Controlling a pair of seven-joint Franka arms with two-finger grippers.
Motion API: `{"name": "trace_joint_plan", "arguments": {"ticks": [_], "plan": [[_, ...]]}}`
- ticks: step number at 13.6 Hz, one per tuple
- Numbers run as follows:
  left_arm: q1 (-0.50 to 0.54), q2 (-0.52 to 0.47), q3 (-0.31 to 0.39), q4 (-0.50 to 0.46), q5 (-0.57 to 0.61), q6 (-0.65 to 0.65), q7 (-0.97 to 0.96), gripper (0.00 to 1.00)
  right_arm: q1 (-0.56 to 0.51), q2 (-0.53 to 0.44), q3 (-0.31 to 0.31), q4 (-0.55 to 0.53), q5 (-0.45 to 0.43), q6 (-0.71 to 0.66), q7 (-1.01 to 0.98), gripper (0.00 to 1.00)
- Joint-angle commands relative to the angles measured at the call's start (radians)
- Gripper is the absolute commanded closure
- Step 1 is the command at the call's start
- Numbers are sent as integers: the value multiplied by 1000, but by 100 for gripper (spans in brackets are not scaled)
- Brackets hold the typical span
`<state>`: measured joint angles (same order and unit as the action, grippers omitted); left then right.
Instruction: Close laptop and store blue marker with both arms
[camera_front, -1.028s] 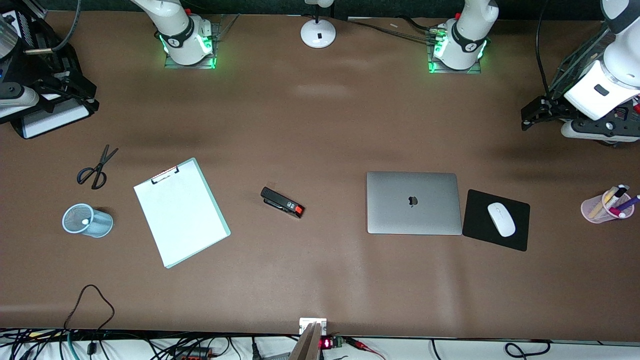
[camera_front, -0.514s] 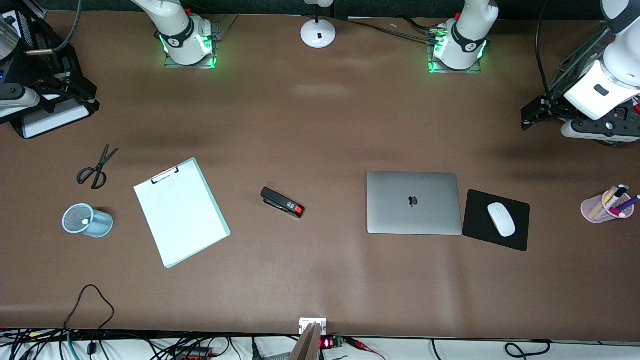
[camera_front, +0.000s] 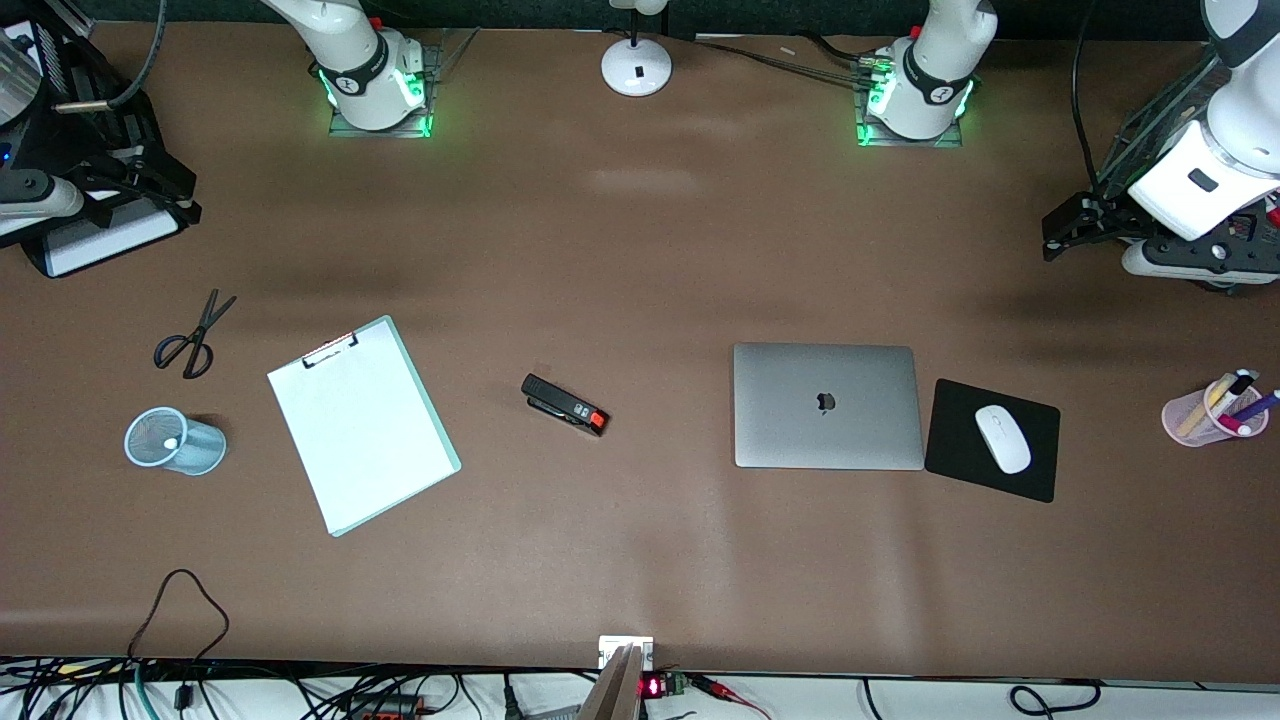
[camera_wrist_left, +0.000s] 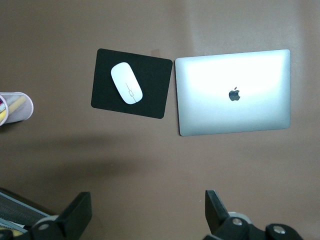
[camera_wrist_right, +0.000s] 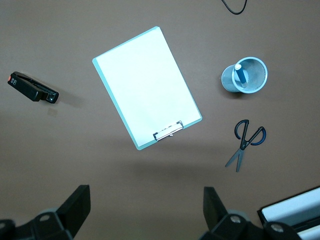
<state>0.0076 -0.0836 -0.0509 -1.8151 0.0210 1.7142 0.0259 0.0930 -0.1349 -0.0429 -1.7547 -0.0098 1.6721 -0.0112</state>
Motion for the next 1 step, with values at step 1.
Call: {"name": "trace_joint_plan", "arguments": {"ticks": [1], "plan": [[-5, 1, 6, 17, -3, -21, 14, 0, -6, 8, 6, 18, 5, -15, -13, 0]]}}
